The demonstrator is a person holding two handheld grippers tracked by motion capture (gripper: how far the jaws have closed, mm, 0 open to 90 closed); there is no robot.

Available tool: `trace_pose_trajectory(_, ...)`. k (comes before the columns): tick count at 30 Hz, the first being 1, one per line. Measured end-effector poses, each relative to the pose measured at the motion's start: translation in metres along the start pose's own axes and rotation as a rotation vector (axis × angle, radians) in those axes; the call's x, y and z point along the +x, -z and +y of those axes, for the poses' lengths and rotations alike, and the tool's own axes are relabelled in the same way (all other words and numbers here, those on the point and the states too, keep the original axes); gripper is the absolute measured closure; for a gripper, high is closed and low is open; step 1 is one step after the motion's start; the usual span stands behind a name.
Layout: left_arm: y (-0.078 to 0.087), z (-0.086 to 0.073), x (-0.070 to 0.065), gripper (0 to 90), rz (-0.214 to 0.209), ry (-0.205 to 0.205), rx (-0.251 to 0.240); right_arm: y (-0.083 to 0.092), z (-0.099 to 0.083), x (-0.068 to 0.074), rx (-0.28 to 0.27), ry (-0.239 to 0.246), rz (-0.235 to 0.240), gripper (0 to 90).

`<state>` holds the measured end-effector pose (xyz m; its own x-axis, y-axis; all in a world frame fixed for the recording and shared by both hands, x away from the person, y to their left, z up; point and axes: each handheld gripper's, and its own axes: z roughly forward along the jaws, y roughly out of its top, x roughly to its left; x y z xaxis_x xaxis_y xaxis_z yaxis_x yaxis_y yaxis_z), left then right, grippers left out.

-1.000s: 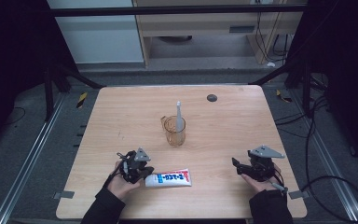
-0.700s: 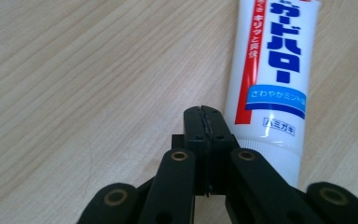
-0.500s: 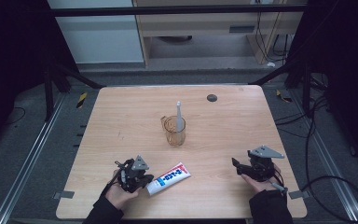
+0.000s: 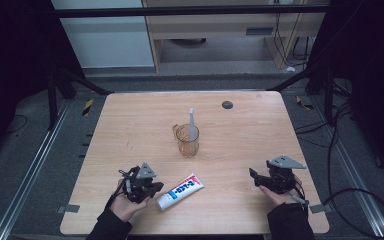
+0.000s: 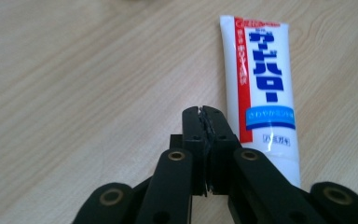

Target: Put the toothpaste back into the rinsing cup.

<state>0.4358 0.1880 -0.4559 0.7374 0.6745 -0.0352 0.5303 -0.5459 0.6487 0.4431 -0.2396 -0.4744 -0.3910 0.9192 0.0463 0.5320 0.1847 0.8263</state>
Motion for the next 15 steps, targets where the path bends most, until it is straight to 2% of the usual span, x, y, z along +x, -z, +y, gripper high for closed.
trace_pose_trajectory(5, 0.004, 0.010, 0.000, 81.4, 0.012, -0.001, -0.016, 0.000, 0.000, -0.002, -0.006, 0.007, -0.008, 27.7)
trace_pose_trajectory(15, 0.004, 0.030, -0.007, 54.5, 0.009, -0.030, 0.000, 0.001, 0.003, -0.004, -0.011, -0.002, -0.007, 27.3)
